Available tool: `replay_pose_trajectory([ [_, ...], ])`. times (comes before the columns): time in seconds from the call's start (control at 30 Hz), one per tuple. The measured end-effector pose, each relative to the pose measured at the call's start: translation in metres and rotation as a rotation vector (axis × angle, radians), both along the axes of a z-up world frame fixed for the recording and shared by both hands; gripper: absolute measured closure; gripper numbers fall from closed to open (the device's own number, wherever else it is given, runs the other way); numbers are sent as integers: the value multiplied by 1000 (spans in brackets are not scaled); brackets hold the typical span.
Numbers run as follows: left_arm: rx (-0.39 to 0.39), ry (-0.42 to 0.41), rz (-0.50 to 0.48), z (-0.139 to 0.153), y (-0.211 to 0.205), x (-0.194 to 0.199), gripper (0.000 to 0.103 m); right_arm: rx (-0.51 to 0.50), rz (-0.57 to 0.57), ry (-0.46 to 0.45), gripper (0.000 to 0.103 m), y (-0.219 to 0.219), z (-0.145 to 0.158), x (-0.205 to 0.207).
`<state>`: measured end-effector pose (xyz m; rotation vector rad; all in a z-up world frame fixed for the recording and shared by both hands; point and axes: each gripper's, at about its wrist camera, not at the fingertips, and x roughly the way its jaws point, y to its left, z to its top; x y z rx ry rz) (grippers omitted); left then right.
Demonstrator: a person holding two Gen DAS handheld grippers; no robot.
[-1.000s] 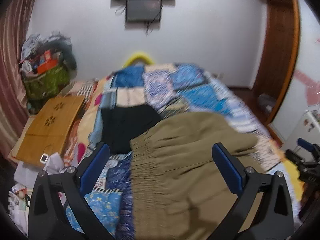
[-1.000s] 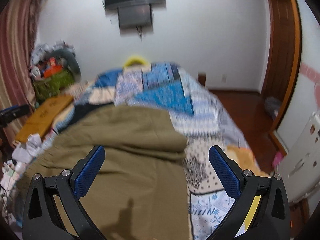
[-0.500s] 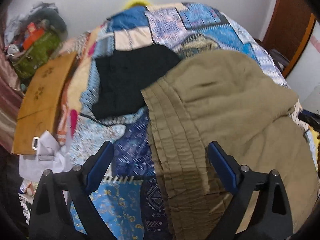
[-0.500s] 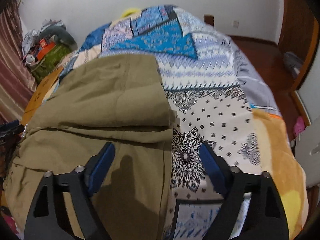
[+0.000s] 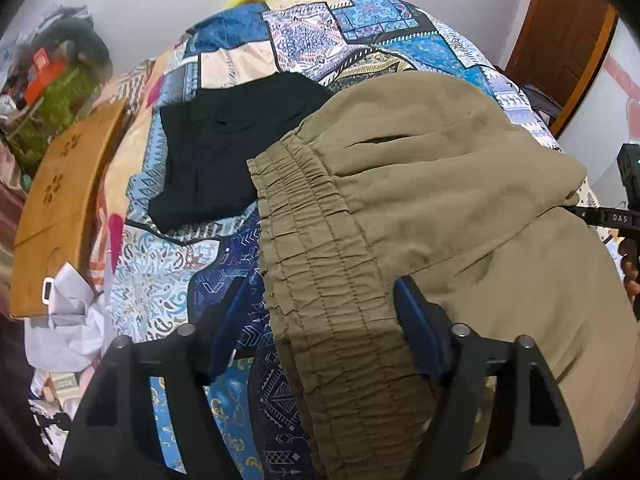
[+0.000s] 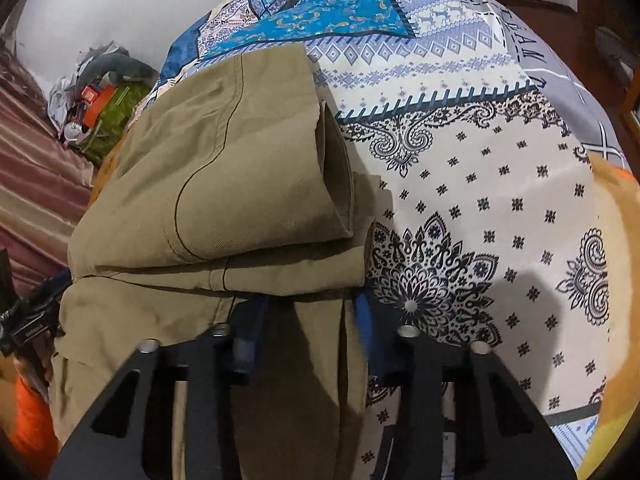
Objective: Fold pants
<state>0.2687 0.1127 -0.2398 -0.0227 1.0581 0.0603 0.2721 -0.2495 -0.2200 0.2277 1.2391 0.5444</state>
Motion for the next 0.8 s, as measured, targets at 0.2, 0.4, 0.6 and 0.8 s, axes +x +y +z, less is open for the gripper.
replay_pose_trajectory([
  [0.2,81,-23,4,3,-4,-5,33,-124,29,-88,96,15,7,-16],
  [0.4,134,-27,-1,3,-7,-6,31,-145,22,-92,97,6,9,-25],
  [0.6,43,29,4,5,4,0,28,-227,32,-147,91,18,19,-28],
  [0.8,77,-20,-4,28,1,-4,24,-176,17,-177,86,9,46,-32],
])
